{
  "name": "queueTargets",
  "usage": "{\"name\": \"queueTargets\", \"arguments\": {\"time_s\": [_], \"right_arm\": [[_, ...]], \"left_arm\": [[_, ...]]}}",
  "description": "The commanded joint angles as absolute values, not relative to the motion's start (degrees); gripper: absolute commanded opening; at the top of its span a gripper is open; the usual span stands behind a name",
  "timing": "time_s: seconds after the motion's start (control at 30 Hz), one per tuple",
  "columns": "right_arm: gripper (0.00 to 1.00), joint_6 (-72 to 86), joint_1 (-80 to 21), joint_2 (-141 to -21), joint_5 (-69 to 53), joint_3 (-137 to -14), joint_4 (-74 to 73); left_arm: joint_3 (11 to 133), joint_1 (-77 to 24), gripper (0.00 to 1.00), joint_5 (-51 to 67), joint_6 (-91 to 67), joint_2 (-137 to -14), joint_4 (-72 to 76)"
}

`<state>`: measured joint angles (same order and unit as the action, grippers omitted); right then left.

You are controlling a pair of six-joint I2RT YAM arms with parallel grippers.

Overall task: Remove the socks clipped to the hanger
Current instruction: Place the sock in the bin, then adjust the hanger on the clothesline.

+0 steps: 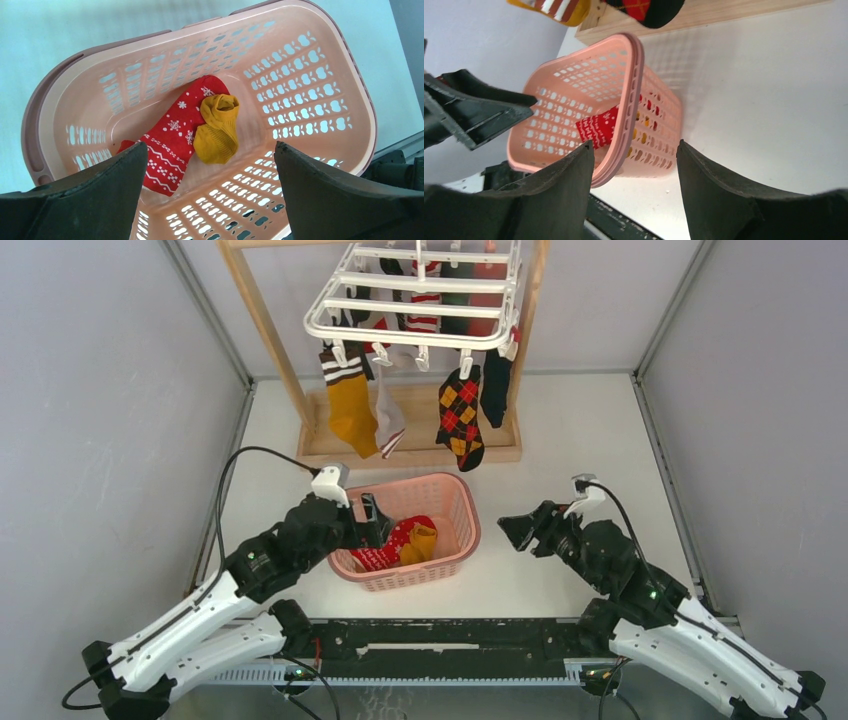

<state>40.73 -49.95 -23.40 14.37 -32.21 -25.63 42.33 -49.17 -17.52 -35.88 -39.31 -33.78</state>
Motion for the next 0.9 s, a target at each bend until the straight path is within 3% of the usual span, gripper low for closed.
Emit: {"name": "queueTargets", "arguments": {"time_s": [0.0, 0.43, 0.87], "right_arm": [[0.68, 34.8, -49.4, -25.7, 20.8, -36.4, -22.1], [0.66, 27.7, -26.2, -44.6, 1.4, -44.9, -7.7], [0.62, 18.4, -20.7, -61.7, -3.4, -51.0, 10.4]], "left_arm": [[45.5, -49.7, 1.0, -15.4, -35.9, -38.8, -31.5], [44.6, -50.3, 1.0, -13.2, -35.8, -37.4, -28.5], [45.2, -51.1, 1.0, -12.4, -34.8, -33.3, -29.1]]}}
